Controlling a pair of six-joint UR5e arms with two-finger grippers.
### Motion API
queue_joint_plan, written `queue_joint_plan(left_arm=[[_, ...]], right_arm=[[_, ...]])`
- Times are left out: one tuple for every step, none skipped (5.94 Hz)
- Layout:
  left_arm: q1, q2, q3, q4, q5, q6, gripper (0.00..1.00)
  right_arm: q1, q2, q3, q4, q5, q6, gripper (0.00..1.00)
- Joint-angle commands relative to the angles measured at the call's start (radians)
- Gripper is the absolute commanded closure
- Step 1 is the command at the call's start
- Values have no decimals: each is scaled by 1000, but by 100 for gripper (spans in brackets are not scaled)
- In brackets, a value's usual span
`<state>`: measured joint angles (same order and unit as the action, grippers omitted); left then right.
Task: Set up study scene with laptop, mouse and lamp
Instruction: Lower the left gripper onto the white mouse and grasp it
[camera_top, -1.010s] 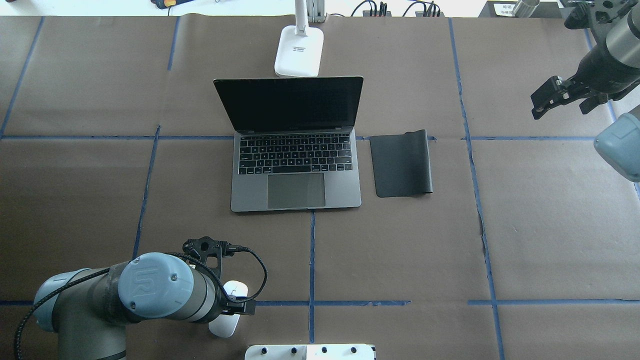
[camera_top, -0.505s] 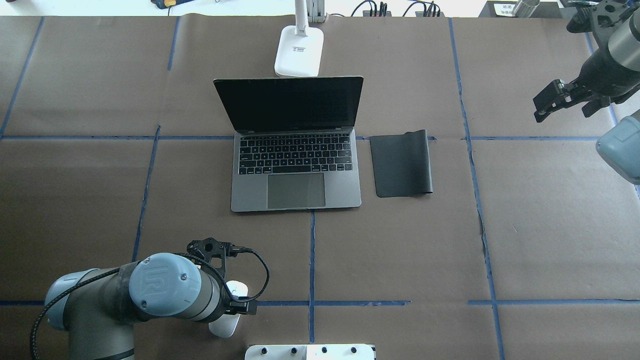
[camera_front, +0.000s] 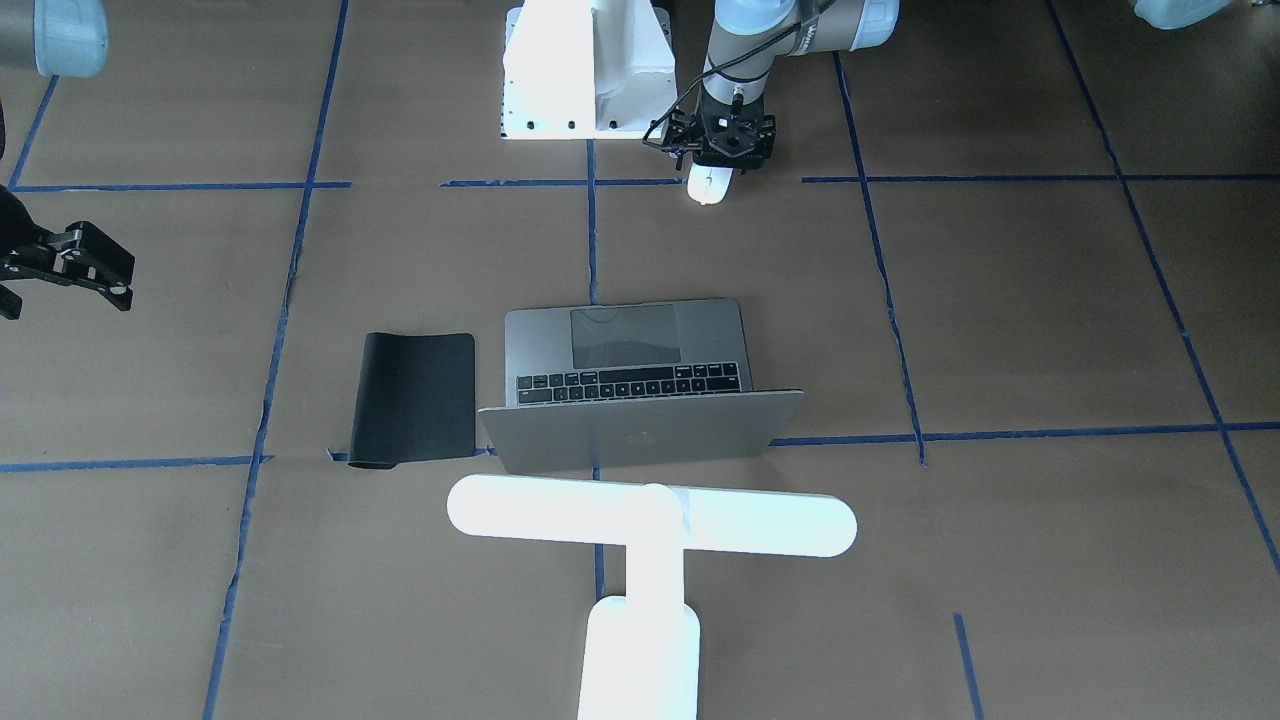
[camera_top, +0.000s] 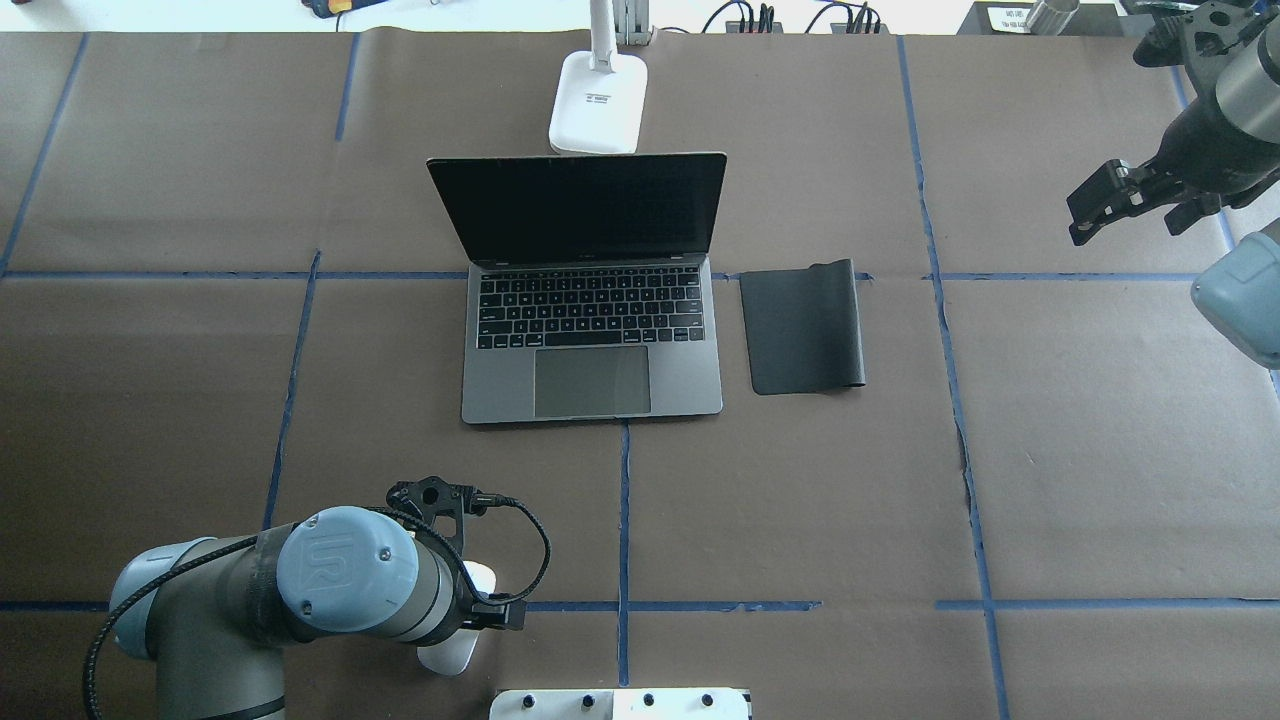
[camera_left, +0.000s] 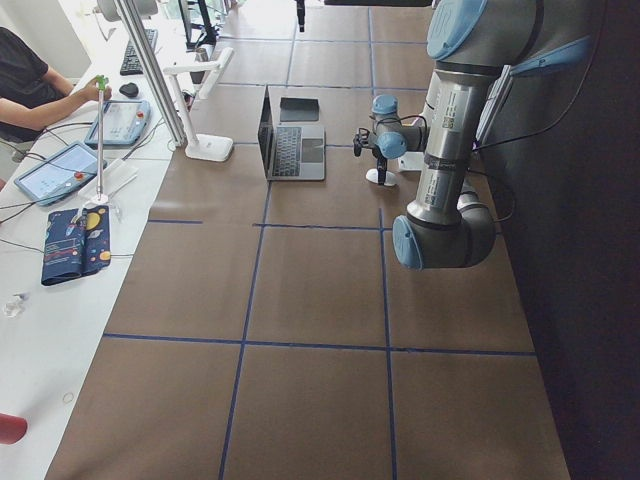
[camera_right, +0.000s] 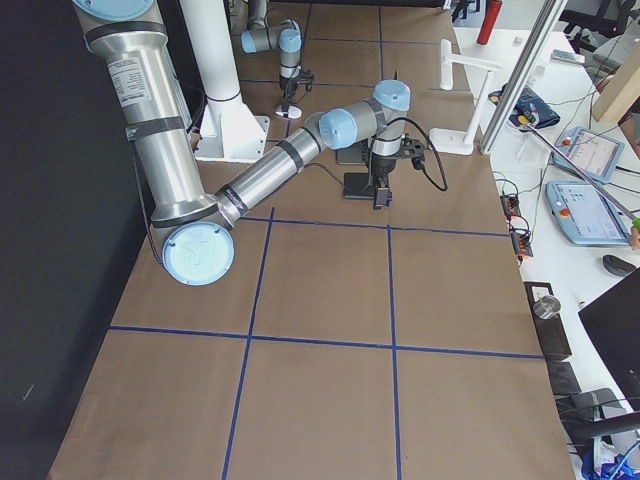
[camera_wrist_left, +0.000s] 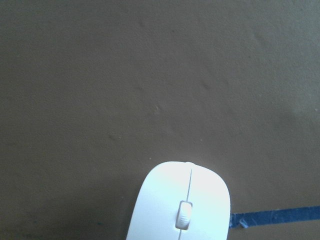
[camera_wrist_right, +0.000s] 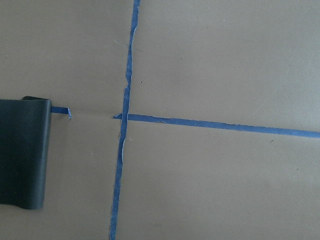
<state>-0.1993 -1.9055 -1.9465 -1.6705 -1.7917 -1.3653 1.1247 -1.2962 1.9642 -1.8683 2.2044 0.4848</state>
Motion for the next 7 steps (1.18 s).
queue_joint_plan(left_arm=[[1, -7, 11, 0, 0, -2, 0], [6, -7, 12, 0, 2, -2, 0], [8, -7, 12, 0, 12, -5, 10], [6, -7, 12, 0, 14, -5, 32], [5, -7, 8, 0, 15, -5, 50], [1, -6, 8, 2, 18, -5, 65], [-11, -6, -21, 8, 20, -5, 78]], right_arm=[[1, 0, -2, 0, 0, 0, 0], [1, 0, -2, 0, 0, 0, 0], [3, 0, -2, 0, 0, 2, 0], [4, 2, -2, 0, 0, 2, 0], [6, 2, -2, -2, 0, 0, 0], [9, 2, -2, -2, 0, 2, 0], [10, 3, -2, -2, 0, 0, 0]])
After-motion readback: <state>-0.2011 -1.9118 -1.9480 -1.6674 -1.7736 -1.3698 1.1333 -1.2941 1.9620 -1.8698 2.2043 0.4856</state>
